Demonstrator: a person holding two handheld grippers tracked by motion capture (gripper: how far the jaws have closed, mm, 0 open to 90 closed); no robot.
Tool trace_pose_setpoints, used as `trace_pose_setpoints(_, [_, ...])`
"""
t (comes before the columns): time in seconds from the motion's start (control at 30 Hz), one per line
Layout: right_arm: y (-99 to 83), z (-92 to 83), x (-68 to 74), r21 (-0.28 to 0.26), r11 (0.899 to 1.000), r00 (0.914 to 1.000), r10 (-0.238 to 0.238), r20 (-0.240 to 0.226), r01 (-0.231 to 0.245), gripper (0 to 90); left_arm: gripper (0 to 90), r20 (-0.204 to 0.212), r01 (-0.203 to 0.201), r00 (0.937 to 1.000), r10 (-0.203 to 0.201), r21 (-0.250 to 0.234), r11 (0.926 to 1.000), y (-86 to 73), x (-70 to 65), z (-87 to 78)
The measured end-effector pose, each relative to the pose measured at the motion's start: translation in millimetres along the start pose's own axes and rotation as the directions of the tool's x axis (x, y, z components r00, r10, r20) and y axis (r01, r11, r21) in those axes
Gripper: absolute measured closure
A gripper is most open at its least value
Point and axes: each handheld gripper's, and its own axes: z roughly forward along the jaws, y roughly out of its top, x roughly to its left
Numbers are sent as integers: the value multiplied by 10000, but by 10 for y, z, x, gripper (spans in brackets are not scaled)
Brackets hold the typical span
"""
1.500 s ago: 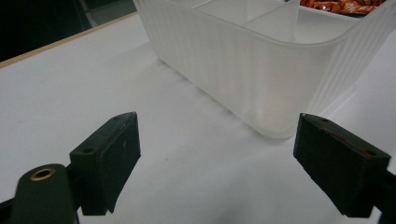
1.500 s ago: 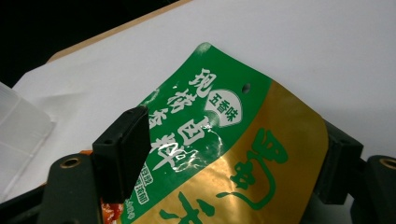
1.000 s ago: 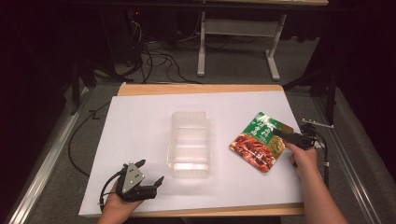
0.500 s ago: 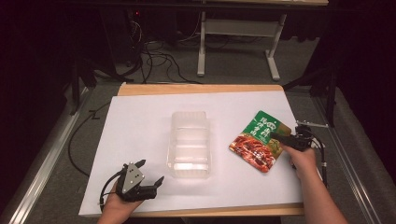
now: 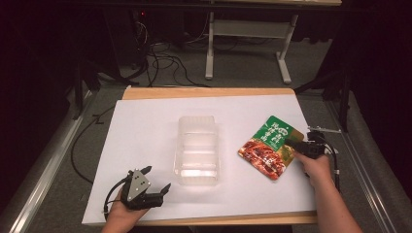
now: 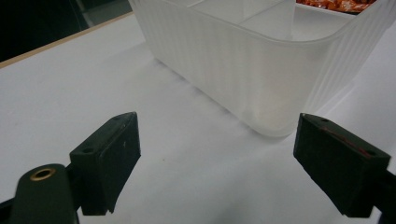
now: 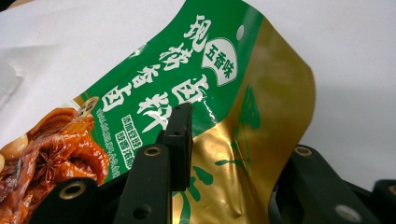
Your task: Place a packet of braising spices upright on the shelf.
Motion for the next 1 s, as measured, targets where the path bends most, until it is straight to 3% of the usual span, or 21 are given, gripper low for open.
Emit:
trace_pose_setpoints(0.2, [-2, -4, -35, -25, 9999, 9999, 153, 46, -153, 776, 153, -3, 21, 10000, -21, -24, 10000, -1, 3, 0])
trace_pose_setpoints(0.3, [-9, -32, -66, -148, 9996, 9997, 226, 31, -225, 888, 152, -3, 36, 10000, -36, -44, 10000, 0, 5, 0])
trace_pose_setpoints(0.47, [-16, -91, -52, -432, 9991, 9999, 32, -125, -37, 900, 152, -8, 63, 10000, -63, -61, 10000, 2, 6, -1])
trace_pose_setpoints(0.6, [-10, -184, -16, -889, 9954, 9988, -384, -299, 356, 900, 152, -40, 67, 10000, -67, -100, 9999, 4, 7, -7])
trace_pose_setpoints(1.0, [-35, -517, 240, -2204, 9707, 9889, -1180, -903, 957, 900, 152, -137, 130, 9998, -135, -327, 9994, 16, 23, -45])
